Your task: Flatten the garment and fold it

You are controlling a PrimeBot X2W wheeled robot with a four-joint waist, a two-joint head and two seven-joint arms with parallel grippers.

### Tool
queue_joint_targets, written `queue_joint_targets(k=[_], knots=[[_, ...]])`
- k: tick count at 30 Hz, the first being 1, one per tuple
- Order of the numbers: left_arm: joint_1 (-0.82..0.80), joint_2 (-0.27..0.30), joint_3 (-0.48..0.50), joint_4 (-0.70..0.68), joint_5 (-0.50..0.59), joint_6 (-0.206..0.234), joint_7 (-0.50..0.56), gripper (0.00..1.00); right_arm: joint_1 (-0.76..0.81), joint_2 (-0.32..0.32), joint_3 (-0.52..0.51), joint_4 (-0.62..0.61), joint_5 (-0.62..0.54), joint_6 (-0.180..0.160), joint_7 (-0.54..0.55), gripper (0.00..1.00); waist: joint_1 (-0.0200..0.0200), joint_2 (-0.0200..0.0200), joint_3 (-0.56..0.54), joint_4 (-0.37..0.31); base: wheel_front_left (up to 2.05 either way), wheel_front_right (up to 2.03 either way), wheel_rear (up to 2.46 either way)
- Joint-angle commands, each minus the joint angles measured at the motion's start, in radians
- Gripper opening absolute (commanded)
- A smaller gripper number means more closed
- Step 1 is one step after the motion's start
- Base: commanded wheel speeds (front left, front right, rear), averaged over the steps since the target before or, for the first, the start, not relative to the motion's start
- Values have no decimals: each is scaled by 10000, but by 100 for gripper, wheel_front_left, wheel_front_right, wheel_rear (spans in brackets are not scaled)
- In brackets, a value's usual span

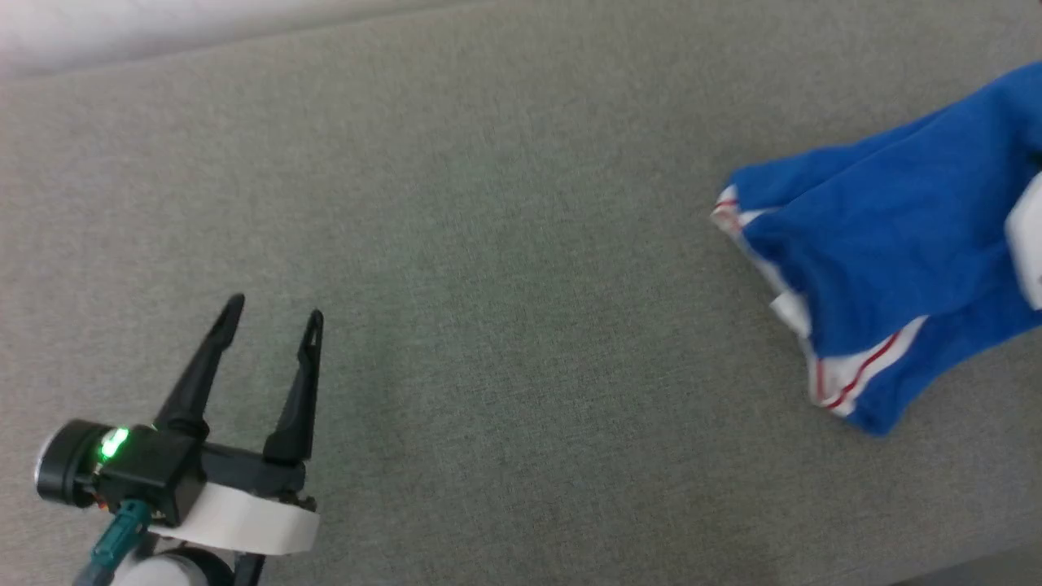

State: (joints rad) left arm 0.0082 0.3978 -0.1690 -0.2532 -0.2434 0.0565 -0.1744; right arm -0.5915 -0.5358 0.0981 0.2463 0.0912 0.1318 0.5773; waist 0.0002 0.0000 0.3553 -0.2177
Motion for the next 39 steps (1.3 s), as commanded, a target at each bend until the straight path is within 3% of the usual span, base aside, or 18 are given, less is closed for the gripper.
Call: queue_joint_targets(k=[1,10,17,18,20,21,22,29,39], knots=[[-171,91,39,-89,77,-8,50,100,-194,-88,-119,37,-109,-11,-94,0,-2,0,656,-133,0,0,0],[-810,476,34,-495,242,-169,288,100,-510,-293,-1359,646,-1199,-11,-556,0,-2,0,1915,-79,0,0,0],[-1134,488,31,-549,298,-137,84,100,-278,238,-2192,1145,-1736,-11,-831,0,-2,0,2273,66,0,0,0],[-1169,495,36,-553,312,-130,38,100,-271,301,-2278,1203,-1823,-11,-875,13,-2,0,2314,86,0,0,0],[-1232,485,35,-581,304,-136,-78,100,-271,413,-2450,1299,-1998,-11,-933,47,-2,0,2379,122,0,0,0],[-1261,486,43,-600,303,-139,-141,100,-274,452,-2523,1336,-2081,-11,-951,81,-2,0,2401,139,0,0,0],[-1281,490,44,-607,304,-142,-183,100,-277,477,-2585,1367,-2153,-11,-963,100,-2,0,2418,154,0,0,0],[-1380,279,134,-533,95,-82,-539,100,-262,609,-2970,1367,-2541,-11,-1034,100,-2,0,2268,264,0,0,0],[-1252,-423,391,12,104,552,-817,100,224,709,-3204,999,-2503,-11,-1560,100,-2,0,1094,557,0,0,0]])
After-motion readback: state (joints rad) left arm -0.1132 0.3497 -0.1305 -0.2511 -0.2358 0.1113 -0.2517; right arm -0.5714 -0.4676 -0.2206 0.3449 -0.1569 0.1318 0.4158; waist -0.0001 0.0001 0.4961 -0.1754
